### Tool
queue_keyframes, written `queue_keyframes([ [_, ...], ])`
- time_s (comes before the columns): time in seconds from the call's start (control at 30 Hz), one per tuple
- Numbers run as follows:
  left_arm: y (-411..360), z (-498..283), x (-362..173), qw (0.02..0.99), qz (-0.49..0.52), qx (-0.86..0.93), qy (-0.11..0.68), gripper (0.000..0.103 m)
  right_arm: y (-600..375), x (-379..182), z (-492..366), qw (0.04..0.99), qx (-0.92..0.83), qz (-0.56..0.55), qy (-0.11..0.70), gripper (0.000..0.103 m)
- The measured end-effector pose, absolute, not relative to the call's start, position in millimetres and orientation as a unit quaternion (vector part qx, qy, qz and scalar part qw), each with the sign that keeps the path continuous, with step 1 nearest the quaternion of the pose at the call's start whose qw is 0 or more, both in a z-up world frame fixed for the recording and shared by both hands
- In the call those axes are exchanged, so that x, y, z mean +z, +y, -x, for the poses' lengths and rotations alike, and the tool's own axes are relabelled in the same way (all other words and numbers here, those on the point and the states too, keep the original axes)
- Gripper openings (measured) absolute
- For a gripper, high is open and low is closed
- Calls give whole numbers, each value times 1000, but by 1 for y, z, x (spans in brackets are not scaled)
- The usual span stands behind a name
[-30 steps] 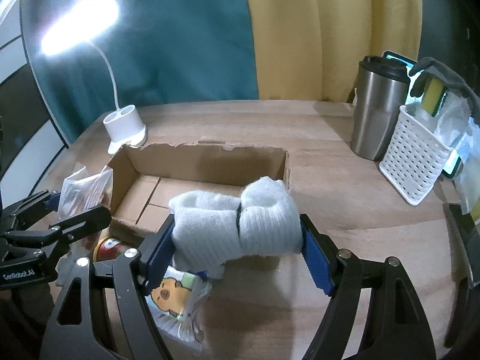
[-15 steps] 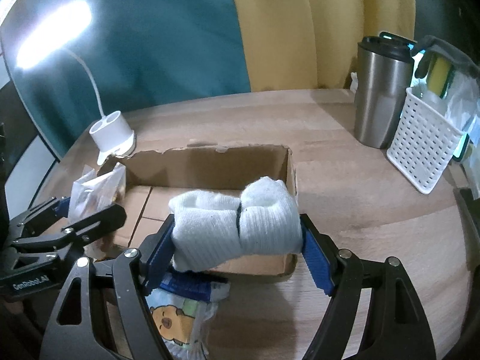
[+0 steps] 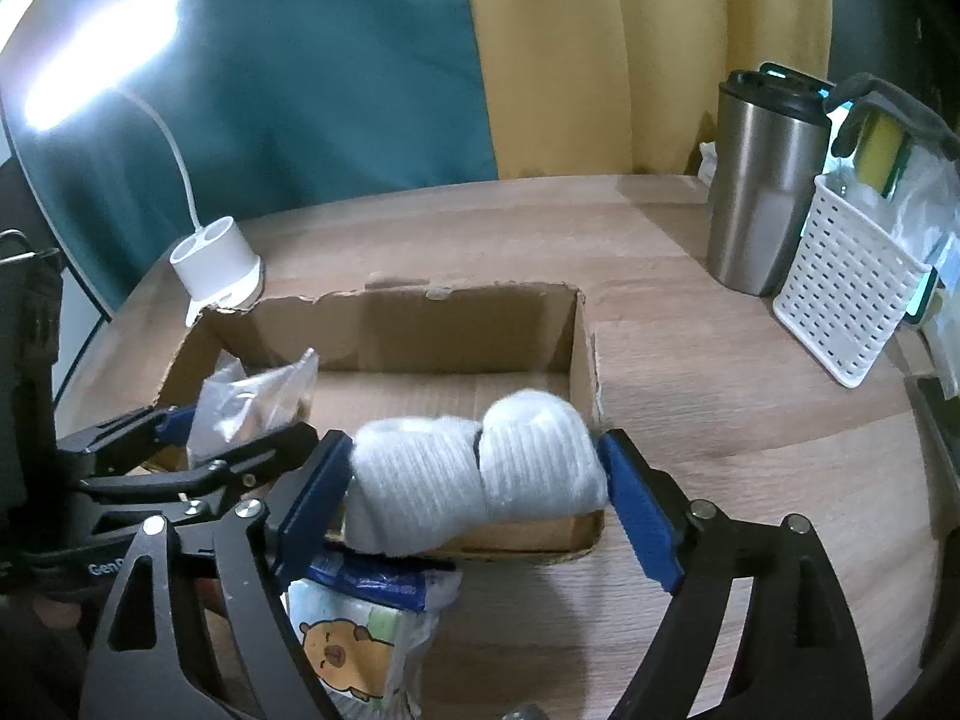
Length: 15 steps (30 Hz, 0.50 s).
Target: Organize objects
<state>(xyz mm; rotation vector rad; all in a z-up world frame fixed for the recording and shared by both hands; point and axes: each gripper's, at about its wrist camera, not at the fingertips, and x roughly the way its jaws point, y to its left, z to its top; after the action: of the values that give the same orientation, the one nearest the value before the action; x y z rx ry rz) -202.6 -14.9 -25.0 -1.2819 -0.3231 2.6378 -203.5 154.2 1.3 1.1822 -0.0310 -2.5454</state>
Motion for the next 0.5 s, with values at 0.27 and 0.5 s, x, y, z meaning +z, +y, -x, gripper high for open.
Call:
queue_keyframes([
  [0.27,-14,205,-25,98,441,885,-118,83,159,3,203,170,-895,-412,-15,86],
  [0.5,-11,199,-19,93,437,887,-115,83,169,8,201,162,-901,-403,-22,86],
])
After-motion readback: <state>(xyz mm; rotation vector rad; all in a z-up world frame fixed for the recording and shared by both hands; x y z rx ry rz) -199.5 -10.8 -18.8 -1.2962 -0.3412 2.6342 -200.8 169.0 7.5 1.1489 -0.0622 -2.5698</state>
